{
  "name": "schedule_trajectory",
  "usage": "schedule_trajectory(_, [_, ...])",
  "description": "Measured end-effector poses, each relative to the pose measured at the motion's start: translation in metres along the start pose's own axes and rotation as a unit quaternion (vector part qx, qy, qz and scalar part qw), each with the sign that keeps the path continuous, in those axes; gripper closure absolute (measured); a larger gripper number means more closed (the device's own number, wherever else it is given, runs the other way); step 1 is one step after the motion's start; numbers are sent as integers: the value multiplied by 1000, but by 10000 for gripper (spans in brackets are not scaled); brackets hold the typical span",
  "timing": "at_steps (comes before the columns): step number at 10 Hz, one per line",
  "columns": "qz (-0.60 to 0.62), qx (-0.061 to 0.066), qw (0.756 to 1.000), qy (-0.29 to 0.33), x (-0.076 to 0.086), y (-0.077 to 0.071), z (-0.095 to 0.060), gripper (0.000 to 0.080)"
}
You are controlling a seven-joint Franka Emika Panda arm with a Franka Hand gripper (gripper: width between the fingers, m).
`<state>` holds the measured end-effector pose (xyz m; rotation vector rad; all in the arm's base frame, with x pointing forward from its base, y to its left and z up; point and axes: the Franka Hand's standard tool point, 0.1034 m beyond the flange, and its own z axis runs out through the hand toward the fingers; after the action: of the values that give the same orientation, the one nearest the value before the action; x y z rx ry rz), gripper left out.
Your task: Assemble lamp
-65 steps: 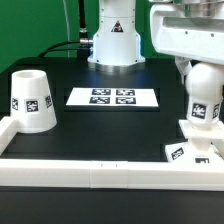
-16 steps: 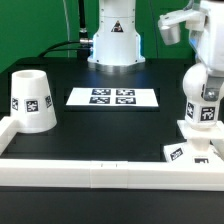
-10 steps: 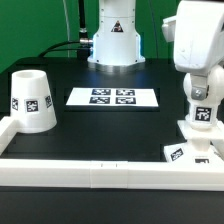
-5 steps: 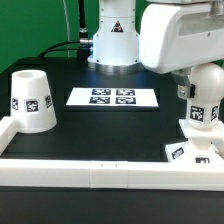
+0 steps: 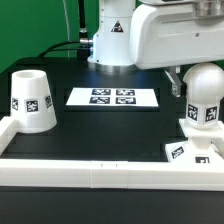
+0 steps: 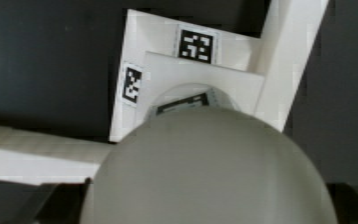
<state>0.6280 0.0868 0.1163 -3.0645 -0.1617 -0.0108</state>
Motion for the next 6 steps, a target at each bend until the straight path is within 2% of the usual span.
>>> schedule_trajectory(2, [40, 0, 999, 0, 0, 0, 0, 219])
schedule_trajectory(4, [138, 2, 990, 3, 0, 1, 0, 219])
schedule_trajectory(5, [181, 4, 983, 3, 0, 2, 1, 219])
schedule_trajectory(6, [259, 13, 966, 3, -1, 3, 1, 219])
